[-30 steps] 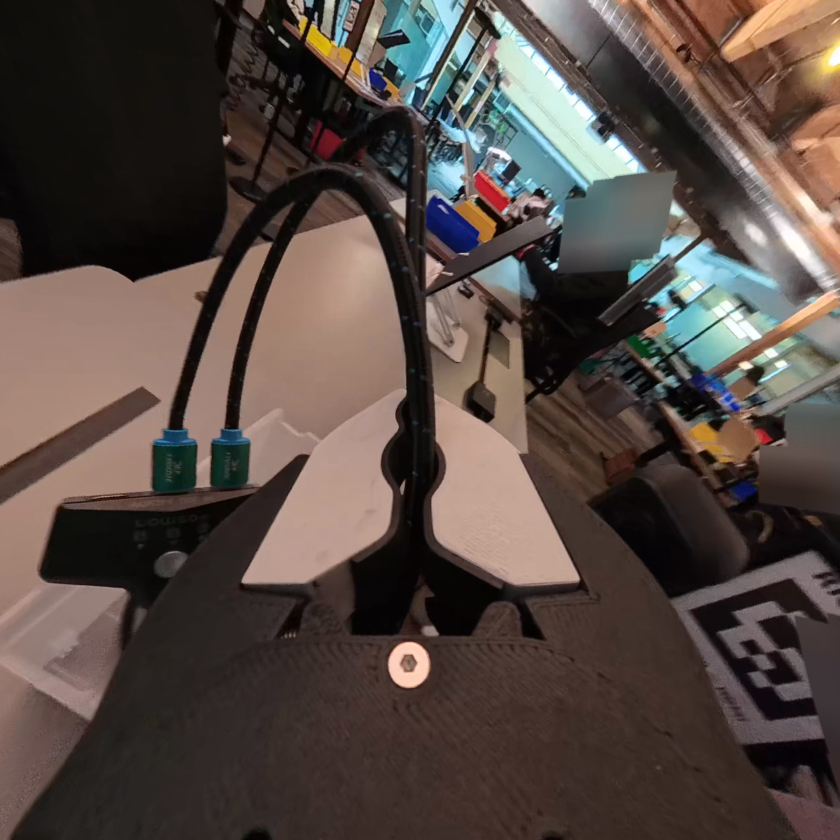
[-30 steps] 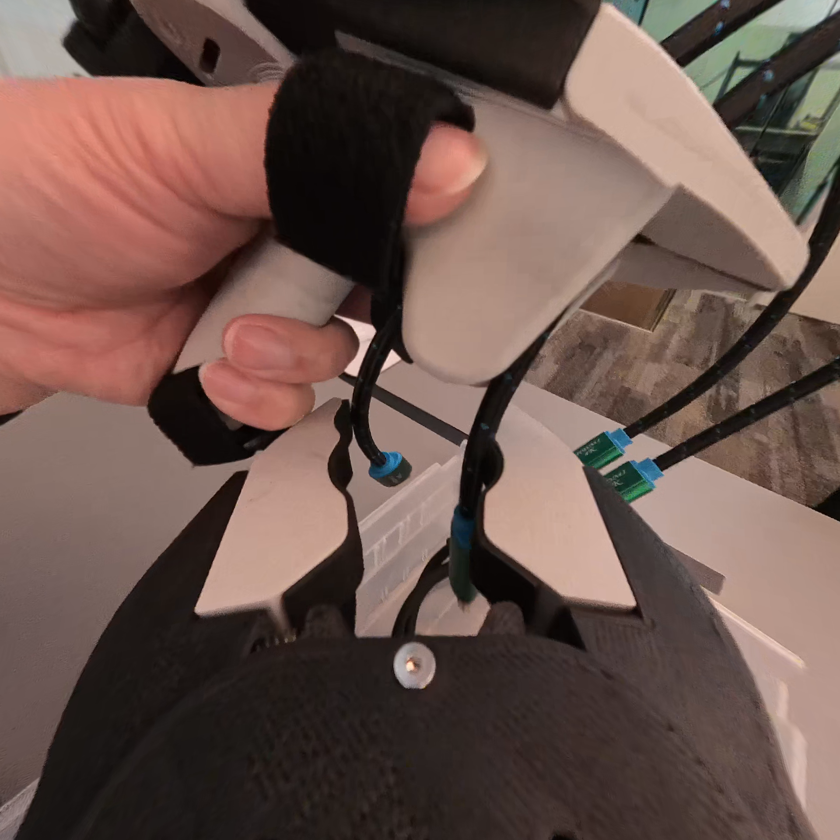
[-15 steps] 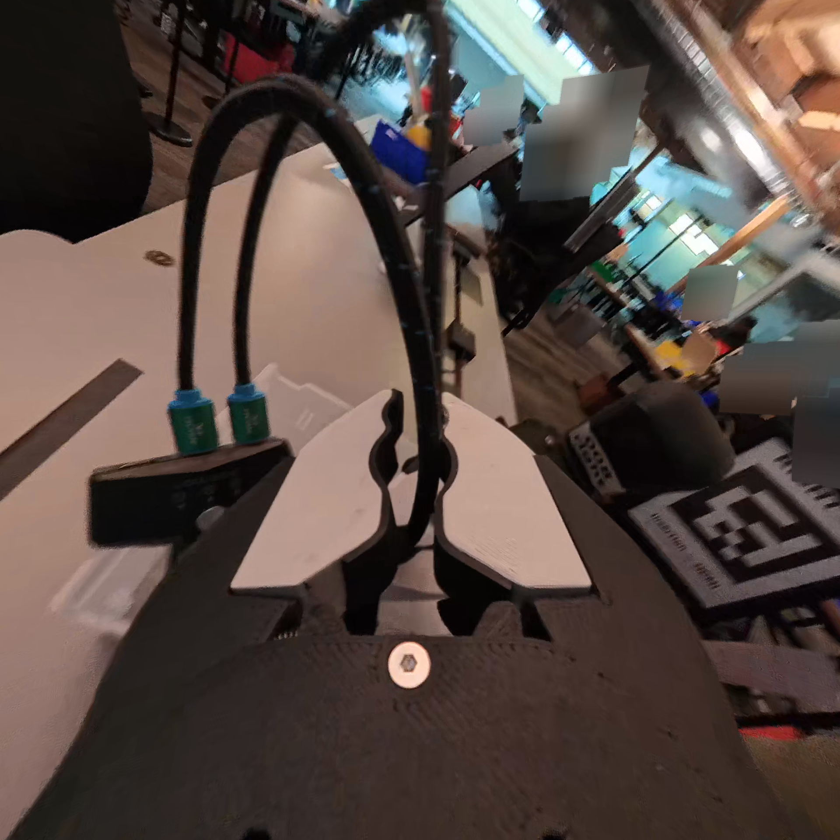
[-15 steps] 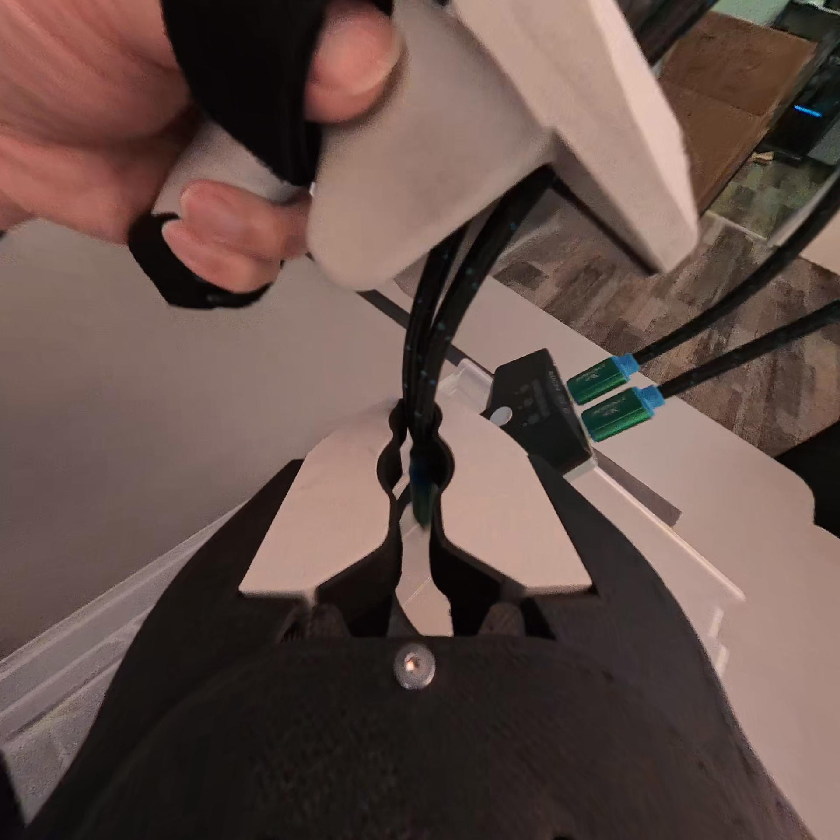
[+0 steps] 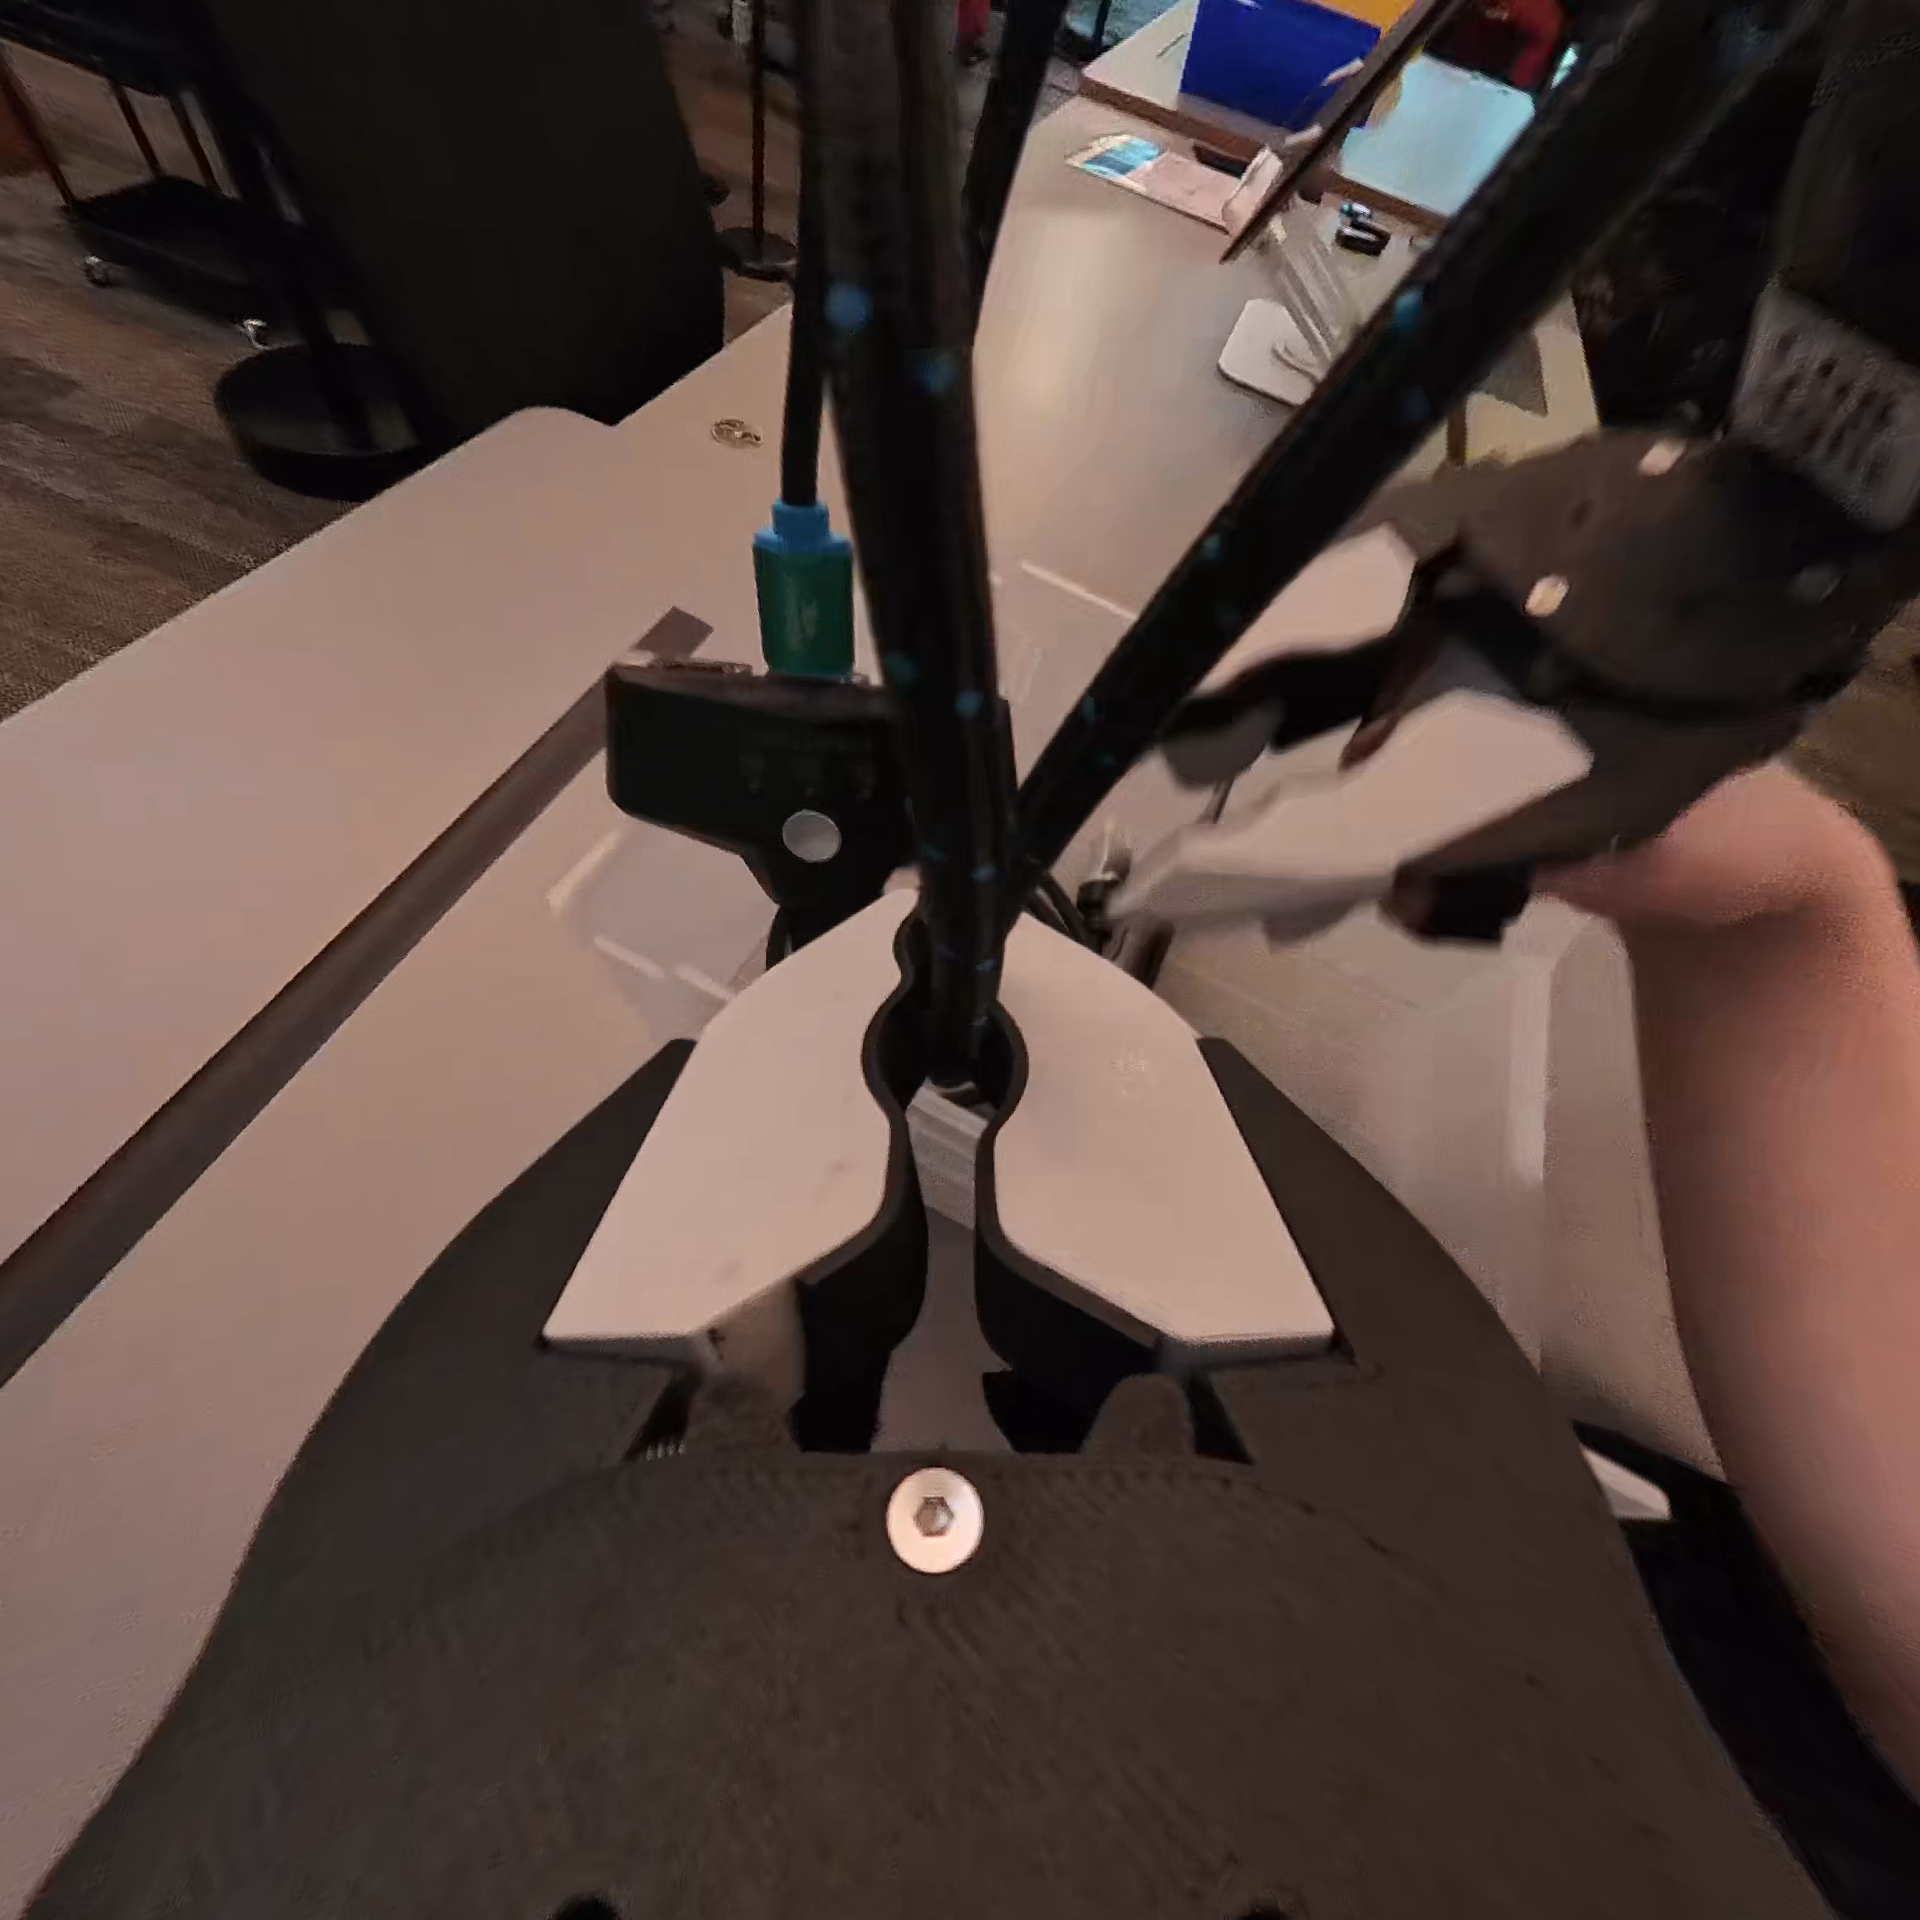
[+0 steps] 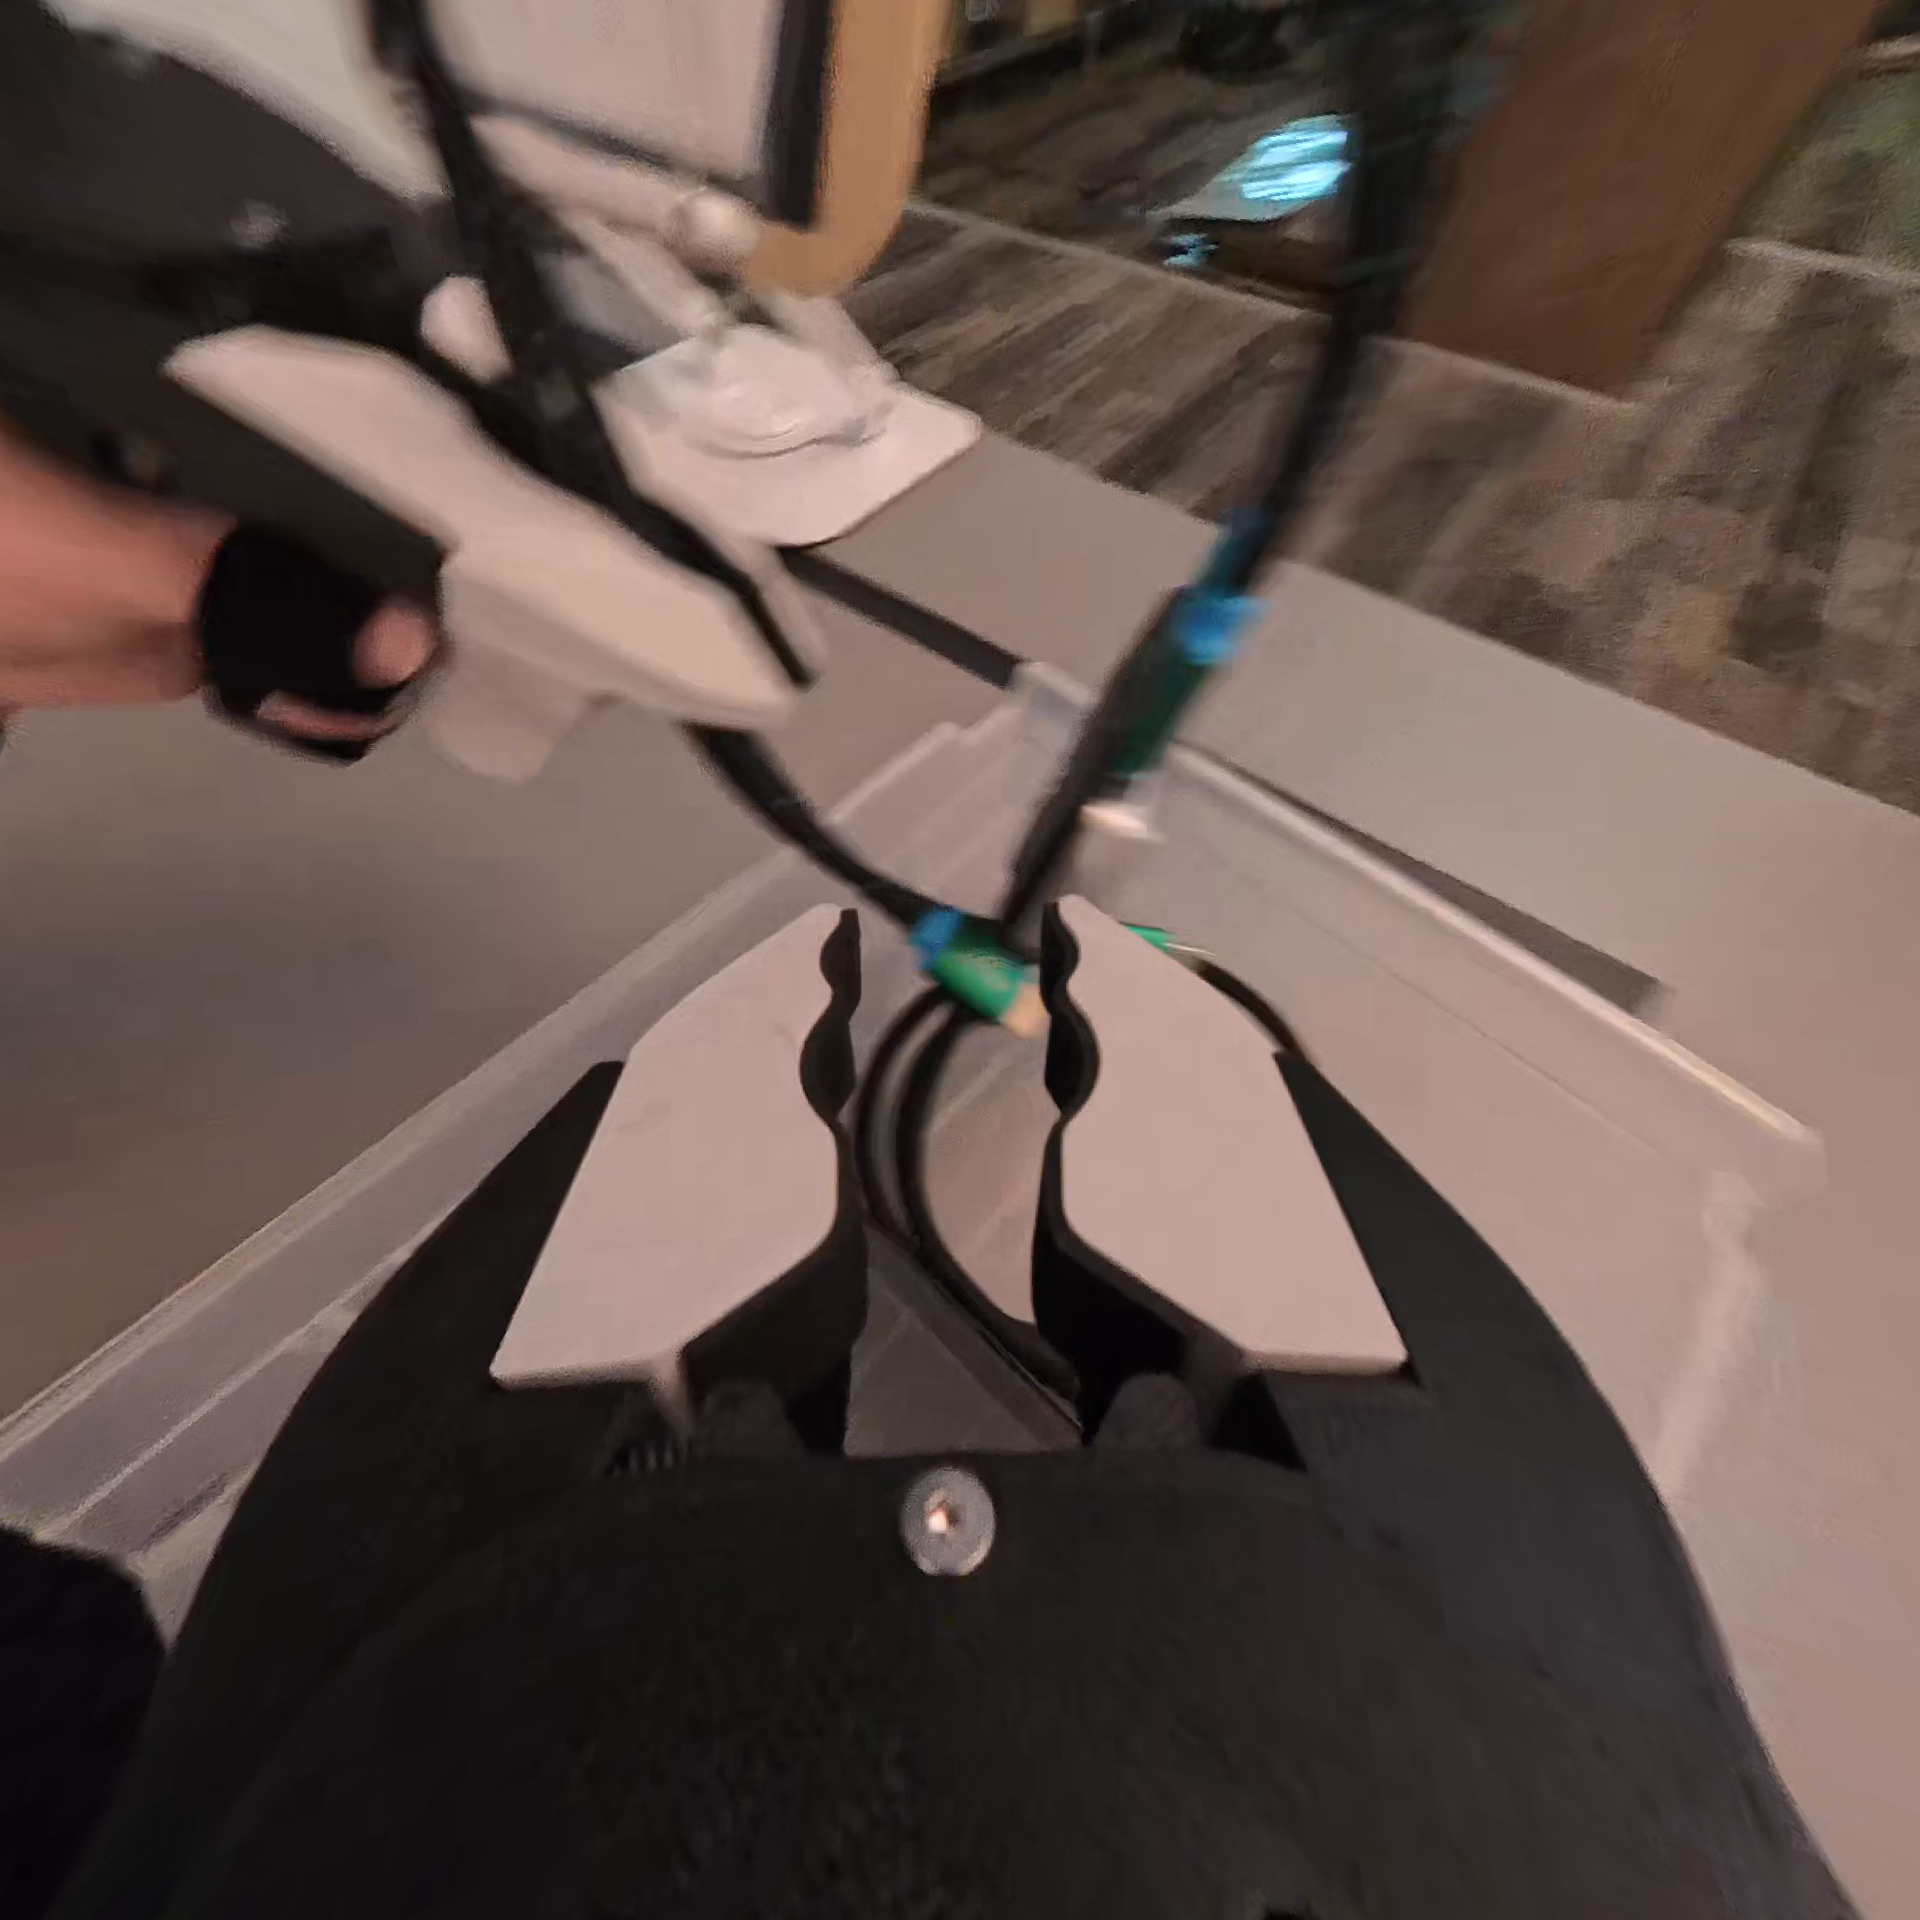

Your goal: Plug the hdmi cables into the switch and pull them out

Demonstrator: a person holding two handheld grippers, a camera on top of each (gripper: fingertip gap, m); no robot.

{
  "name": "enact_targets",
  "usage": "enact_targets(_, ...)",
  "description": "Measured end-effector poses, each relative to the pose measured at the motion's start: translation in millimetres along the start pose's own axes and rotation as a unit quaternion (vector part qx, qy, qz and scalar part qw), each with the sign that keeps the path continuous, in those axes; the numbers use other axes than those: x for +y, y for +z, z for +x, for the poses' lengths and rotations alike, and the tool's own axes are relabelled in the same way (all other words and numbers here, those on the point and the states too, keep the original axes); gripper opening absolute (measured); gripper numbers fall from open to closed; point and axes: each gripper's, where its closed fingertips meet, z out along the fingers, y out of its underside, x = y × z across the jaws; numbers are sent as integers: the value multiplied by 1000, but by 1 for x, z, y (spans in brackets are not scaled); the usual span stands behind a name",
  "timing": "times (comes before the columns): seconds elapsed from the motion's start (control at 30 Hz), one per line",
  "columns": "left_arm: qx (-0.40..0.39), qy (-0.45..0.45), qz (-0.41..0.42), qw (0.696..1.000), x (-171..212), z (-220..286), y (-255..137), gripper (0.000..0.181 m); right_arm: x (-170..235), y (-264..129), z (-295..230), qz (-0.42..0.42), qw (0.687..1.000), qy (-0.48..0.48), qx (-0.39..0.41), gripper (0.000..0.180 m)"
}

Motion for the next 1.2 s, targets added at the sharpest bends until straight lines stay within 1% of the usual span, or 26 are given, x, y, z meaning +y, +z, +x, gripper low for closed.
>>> enact_targets(0.03, 1, 0, -5, 1000, 6, 1, 0, 3, -3, -11, 15, 4, 999, 13, 46, 33)
enact_targets(0.07, -1, -3, -11, 1000, 11, 2, 1, 4, -6, -23, 28, 8, 996, 29, 84, 34)
enact_targets(0.1, -1, -7, -15, 1000, 17, 4, 2, 4, -10, -35, 34, 14, 993, 44, 107, 34)
enact_targets(0.17, 9, -18, -20, 1000, 25, 11, 3, 5, -17, -55, 38, 30, 989, 60, 131, 34)
enact_targets(0.23, 6, -27, -43, 999, 36, 12, 5, 10, -20, -72, 44, 36, 984, 69, 163, 37)
enact_targets(0.3, 3, -33, -54, 998, 46, 12, 6, 31, -16, -83, 47, 25, 980, 81, 181, 40)
enact_targets(0.33, 10, -36, -50, 998, 49, 14, 5, 36, -10, -87, 49, 12, 978, 88, 191, 44)
enact_targets(0.43, 23, -47, -16, 998, 50, 17, -3, 36, 15, -104, 65, -40, 962, 107, 249, 49)
enact_targets(0.53, 27, -57, 2, 998, 53, 17, -15, 33, 42, -118, 81, -73, 942, 148, 292, 48)
enact_targets(0.6, 26, -64, 5, 998, 56, 16, -26, 33, 60, -119, 86, -90, 933, 185, 295, 46)
enact_targets(0.67, 25, -70, 6, 997, 56, 13, -38, 33, 79, -114, 85, -118, 930, 211, 276, 37)
enact_targets(0.73, 28, -75, 5, 997, 53, 13, -55, 33, 98, -100, 77, -149, 926, 258, 233, 33)
enact_targets(0.8, 27, -76, 21, 997, 45, 13, -75, 32, 117, -90, 65, -202, 912, 301, 191, 19)
enact_targets(0.83, 28, -74, 31, 996, 40, 14, -87, 32, 124, -88, 64, -225, 903, 315, 184, 17)
enact_targets(0.9, 25, -69, 49, 996, 29, 15, -112, 32, 128, -89, 68, -242, 897, 312, 201, 5)
enact_targets(1.07, -22, -49, 117, 992, 1, 12, -188, 31, 122, -75, 67, -255, 905, 278, 198, 5)
enact_targets(1.13, -53, -41, 146, 987, -6, 8, -223, 31, 120, -72, 66, -254, 905, 281, 194, 5)
enact_targets(1.2, -99, -43, 166, 980, -8, 1, -262, 34, 118, -72, 65, -239, 908, 290, 185, 8)
